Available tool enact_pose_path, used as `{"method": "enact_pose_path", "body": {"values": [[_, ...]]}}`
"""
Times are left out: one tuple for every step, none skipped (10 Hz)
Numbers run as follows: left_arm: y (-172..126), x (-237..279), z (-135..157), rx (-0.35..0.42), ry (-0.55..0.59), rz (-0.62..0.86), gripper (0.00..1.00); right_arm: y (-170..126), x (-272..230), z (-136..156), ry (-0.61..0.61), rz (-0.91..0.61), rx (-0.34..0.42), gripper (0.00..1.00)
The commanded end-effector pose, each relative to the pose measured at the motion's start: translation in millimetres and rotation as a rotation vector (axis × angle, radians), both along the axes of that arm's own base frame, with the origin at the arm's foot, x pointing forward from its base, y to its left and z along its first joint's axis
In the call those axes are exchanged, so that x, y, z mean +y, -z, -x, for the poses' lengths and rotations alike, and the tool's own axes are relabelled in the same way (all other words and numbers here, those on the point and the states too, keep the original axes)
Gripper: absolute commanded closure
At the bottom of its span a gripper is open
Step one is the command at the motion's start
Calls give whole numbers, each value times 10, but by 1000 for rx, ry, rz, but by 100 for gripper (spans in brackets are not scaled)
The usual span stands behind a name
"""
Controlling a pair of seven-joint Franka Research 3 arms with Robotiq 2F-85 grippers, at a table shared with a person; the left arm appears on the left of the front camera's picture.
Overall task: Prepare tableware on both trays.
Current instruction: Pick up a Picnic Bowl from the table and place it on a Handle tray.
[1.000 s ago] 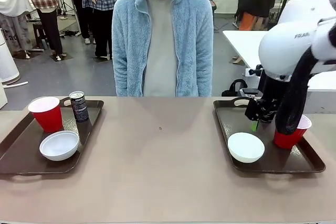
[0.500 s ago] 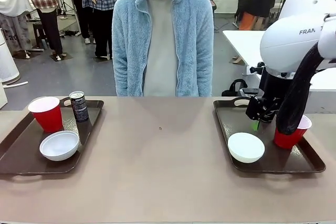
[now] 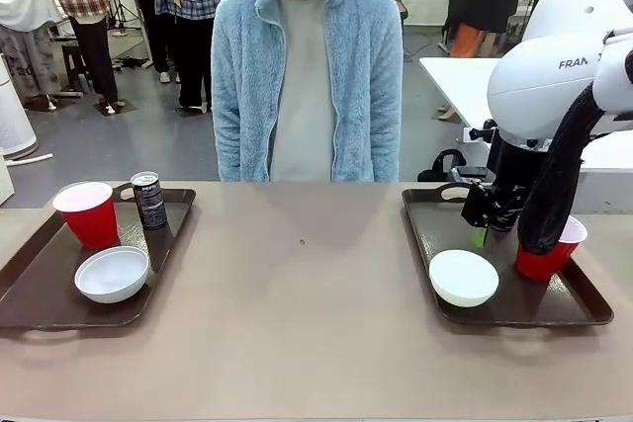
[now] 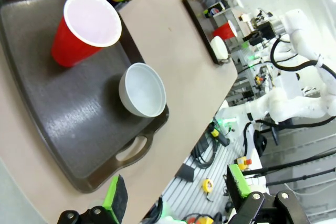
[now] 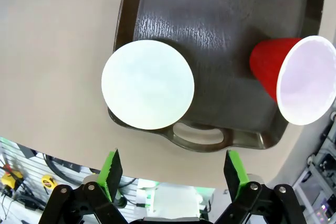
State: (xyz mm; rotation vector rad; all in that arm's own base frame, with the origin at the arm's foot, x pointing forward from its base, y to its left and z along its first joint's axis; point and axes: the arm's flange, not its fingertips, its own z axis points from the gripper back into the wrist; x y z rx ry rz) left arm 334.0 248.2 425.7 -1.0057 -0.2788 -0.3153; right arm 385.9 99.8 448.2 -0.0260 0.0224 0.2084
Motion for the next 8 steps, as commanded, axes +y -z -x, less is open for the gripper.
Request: {"method": "enact_pose_path", "body": {"values": [[-16, 5, 21, -10, -3, 10, 0, -5, -15, -13, -16, -4, -10, 0], [-16, 5, 21, -10, -3, 10, 0, 0, 0, 0, 0, 0, 0, 0], [-16, 5, 21, -10, -3, 10, 0, -197, -332, 312, -37, -432, 15, 0], [-16, 5, 21, -10, -3, 10, 0, -344, -728, 426, 6, -685, -35, 0], [-16, 5, 21, -10, -3, 10, 0, -415, -1081, 523, 40, -868, -66, 0], [-16, 5, 21, -10, -3, 10, 0, -442, -1396, 632, 51, -1028, -114, 0], [-16, 5, 21, -10, -3, 10, 0, -377, -1748, 775, -9, -1162, -164, 0], [-16, 5, 21, -10, -3, 10, 0, -237, -2014, 887, 11, -1275, -183, 0]]}}
